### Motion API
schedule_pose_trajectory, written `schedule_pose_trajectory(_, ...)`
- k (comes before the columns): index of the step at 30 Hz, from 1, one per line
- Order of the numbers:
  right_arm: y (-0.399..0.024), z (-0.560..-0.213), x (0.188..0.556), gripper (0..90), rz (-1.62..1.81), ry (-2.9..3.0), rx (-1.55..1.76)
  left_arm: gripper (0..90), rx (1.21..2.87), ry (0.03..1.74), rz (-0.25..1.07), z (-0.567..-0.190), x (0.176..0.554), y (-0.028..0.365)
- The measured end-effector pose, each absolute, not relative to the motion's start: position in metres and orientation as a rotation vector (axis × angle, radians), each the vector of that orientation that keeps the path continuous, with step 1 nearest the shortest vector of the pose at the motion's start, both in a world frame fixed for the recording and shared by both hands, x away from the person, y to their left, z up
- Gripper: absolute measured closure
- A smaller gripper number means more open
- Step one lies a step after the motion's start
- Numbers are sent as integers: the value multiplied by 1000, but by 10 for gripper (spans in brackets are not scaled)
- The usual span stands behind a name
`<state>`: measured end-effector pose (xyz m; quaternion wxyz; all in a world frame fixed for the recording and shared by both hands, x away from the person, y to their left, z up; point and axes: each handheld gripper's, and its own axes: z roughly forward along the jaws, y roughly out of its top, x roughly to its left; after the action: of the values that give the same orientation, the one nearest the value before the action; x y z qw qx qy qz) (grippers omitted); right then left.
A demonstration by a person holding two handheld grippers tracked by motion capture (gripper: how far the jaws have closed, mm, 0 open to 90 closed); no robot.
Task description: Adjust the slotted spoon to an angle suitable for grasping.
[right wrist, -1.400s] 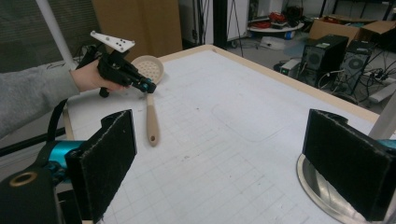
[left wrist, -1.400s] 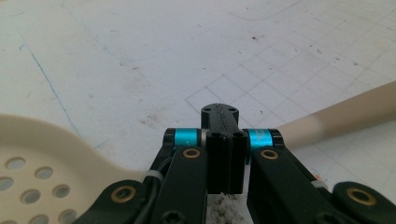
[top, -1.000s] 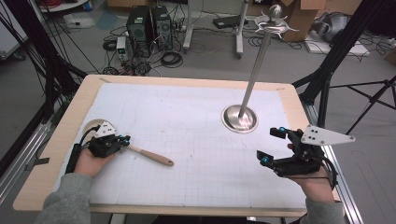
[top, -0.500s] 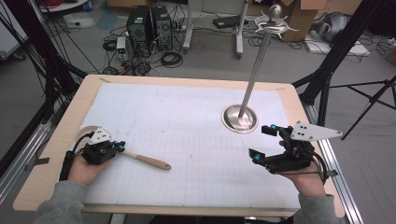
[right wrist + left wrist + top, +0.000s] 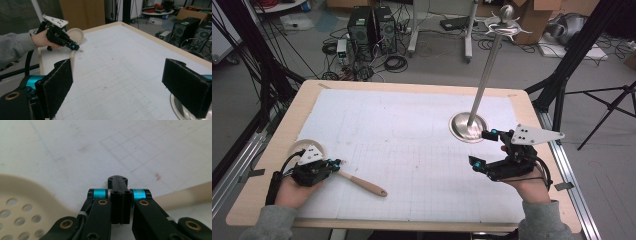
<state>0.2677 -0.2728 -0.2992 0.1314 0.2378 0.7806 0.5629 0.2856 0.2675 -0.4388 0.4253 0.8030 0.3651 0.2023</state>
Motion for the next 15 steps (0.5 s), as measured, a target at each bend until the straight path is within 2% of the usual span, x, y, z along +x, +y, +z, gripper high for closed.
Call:
schedule_pose_trajectory(6,-268,-302,272,88,1626,2280,690,896,1966,774,421,-427,273,253)
schedule_pose_trajectory(10,-266,-299,273,88,1638,2274,681,892,2026,769,357,-429,266,239)
schedule_pose_trajectory(15,-262,-297,274,89,1651,2274,664,893,1998,733,299,-425,256,229)
